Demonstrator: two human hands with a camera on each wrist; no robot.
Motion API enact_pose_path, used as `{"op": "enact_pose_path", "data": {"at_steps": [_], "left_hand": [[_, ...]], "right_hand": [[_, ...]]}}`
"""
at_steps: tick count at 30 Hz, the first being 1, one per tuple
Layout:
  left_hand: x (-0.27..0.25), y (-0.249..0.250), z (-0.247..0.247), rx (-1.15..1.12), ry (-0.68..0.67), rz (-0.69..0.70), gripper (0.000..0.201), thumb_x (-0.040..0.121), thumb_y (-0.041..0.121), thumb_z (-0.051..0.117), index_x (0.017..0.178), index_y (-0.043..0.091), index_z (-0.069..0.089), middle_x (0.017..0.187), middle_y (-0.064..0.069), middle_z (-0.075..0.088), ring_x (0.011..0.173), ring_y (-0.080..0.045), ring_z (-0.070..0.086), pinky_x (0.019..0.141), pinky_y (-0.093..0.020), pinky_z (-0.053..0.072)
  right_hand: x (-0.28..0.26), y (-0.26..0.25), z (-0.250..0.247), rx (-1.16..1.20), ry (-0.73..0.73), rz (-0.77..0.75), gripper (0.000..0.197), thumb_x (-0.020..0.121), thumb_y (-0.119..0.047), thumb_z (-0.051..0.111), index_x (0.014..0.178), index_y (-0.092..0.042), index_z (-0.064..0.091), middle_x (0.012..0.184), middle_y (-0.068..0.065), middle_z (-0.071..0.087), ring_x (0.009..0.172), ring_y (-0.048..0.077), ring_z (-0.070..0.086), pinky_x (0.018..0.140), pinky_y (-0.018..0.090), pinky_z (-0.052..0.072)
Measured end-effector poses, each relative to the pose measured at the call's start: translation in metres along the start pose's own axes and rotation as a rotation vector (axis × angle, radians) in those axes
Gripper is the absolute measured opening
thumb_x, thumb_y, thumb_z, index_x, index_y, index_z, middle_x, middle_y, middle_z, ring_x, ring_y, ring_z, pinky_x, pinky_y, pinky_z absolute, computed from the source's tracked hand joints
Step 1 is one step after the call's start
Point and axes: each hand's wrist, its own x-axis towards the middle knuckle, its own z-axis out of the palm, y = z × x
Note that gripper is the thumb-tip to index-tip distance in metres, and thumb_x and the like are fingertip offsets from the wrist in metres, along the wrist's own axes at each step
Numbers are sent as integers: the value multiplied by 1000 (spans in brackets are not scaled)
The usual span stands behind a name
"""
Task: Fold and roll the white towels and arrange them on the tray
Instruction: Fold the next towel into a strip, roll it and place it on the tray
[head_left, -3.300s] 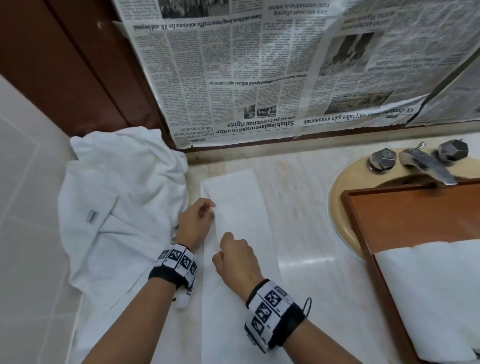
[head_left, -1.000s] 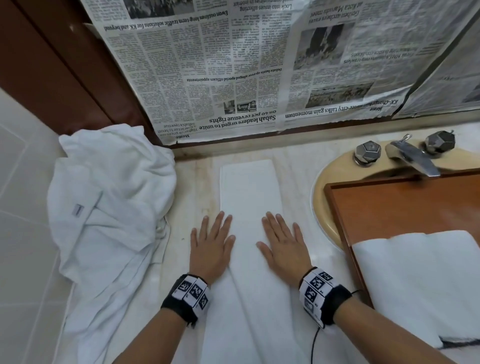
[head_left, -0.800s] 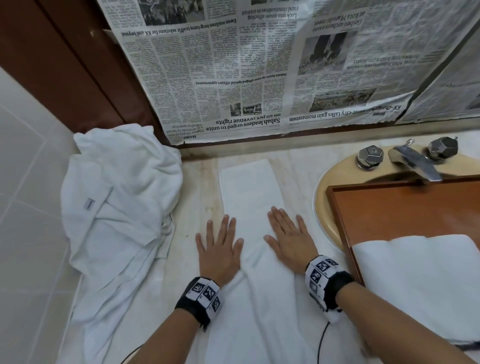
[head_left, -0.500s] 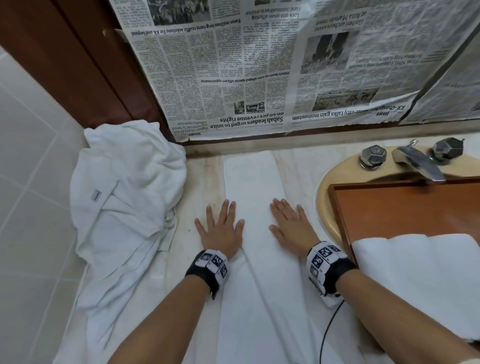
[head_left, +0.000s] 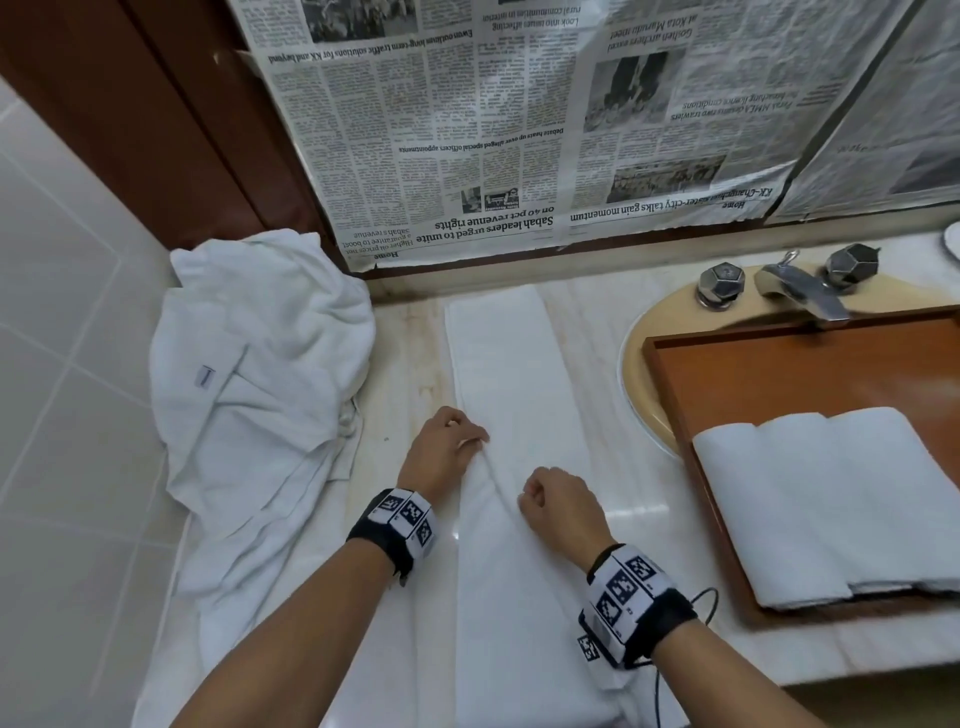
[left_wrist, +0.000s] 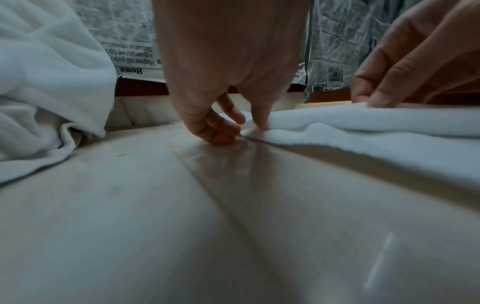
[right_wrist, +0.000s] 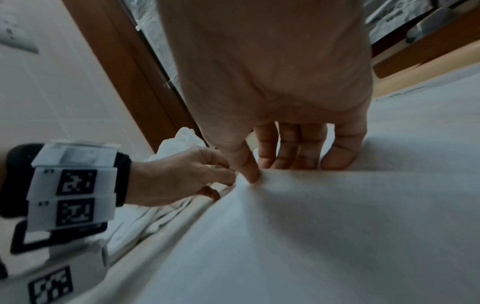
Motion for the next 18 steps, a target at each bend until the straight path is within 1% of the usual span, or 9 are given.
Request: {"op": "enact_pose_path", "data": {"at_steps": [3,5,7,9,10,11,13,14,18], "left_hand": [[0,-2,-8,-30,9,14,16,94,15,64,98,22,77,111,9,51,98,-10,57,94,-24,43],[-3,-5,-12,-63,34,23,17,93,12,64,98,22,78,112,7,53,99,-11,59,96,-23,43],[-8,-8,-15,-68,43,23,20,92,8,65,99,20,78,112,1,58,99,-15,62,96,-26,46],[-11,-13,-17,-37,37,17,21,91,6,65,101,18,79,112,-4,61,102,-20,62,98,-32,47],[-12,-14,-18,-29,35,6,21,91,6,65,101,17,79,111,-5,62,104,-21,62,98,-32,47],[-12,-16,-20,-26,29,-8,20,91,5,65,102,15,79,111,-6,62,105,-21,61,98,-29,45],[-13,-18,-23,-18,6,-21,20,91,4,66,103,12,79,112,-6,62,106,-21,60,97,-22,42],[-13,-19,-24,-9,-1,-17,20,90,3,65,102,11,79,113,-7,62,106,-21,60,96,-21,41],[-15,-21,-28,-1,-11,-18,21,90,-1,61,99,8,78,112,-10,65,104,-24,62,96,-23,43]], "right_hand": [[-9,-14,-5,155,25,48,12,93,-27,57,88,-16,61,82,-4,63,76,16,60,68,29,50],[-18,-29,-5,256,71,5,12,93,-24,58,88,-14,61,78,-3,64,72,13,60,66,25,49],[-26,-45,1,283,88,-44,11,93,-24,59,87,-15,60,75,-2,64,69,13,60,66,27,51],[-30,-59,17,219,58,-74,11,93,-25,57,89,-15,59,78,-2,64,72,16,61,69,34,54],[-31,-64,27,163,39,-82,11,94,-25,55,91,-16,59,82,-1,64,76,18,61,71,36,54],[-33,-68,37,111,19,-83,11,94,-26,53,95,-15,58,87,0,64,79,19,61,71,37,53],[-37,-74,54,38,-15,-72,14,96,-26,50,102,-14,55,95,3,64,84,22,59,69,33,47],[-39,-76,60,18,-26,-65,16,96,-25,50,106,-13,54,98,4,63,87,23,59,69,32,45],[-44,-79,73,-8,-73,-23,22,94,-17,49,114,-10,51,102,9,62,93,28,58,76,37,49]]}}
